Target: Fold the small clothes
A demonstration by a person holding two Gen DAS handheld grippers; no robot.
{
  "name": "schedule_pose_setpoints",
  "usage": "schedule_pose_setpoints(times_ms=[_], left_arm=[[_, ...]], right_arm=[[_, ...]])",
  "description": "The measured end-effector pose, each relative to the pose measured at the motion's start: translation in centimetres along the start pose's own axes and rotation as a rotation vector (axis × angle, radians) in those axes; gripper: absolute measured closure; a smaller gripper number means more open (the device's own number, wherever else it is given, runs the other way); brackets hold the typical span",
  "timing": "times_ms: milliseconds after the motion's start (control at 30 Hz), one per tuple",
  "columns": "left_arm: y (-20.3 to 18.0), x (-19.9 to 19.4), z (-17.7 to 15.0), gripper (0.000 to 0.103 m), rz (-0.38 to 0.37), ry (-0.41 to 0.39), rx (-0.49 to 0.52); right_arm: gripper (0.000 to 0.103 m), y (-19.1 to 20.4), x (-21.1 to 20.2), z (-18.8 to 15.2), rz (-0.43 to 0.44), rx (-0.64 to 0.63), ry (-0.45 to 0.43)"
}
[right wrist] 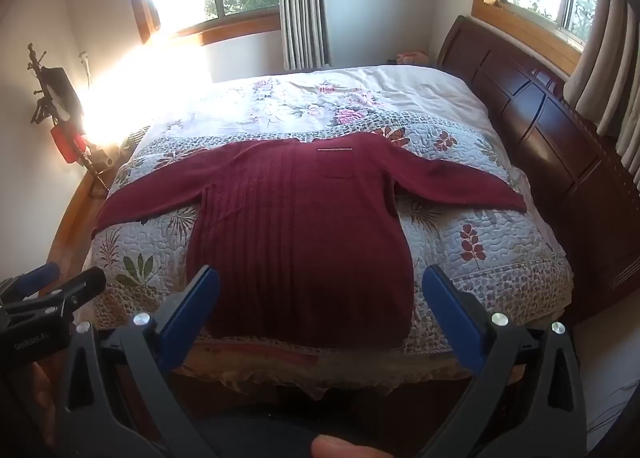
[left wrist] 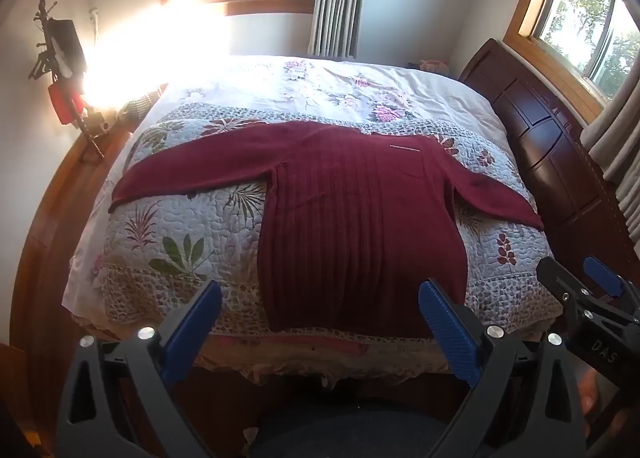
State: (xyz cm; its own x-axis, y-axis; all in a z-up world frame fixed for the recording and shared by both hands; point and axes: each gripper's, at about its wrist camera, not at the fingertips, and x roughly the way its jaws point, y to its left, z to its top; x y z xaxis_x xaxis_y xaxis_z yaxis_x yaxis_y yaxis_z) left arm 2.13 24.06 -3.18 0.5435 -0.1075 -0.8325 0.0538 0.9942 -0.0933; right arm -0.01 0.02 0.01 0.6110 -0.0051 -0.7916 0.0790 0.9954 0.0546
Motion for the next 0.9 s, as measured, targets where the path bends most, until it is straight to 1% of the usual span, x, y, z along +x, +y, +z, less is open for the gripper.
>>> schedule_pose_setpoints(times_ms=[900], left_arm=[[-0.06, 0.33, 0.21, 0.004, 0.003, 0.002, 0.001]], right_arm=[[0.003, 0.01, 0.02, 0.0, 0.003, 0.003, 0.006]])
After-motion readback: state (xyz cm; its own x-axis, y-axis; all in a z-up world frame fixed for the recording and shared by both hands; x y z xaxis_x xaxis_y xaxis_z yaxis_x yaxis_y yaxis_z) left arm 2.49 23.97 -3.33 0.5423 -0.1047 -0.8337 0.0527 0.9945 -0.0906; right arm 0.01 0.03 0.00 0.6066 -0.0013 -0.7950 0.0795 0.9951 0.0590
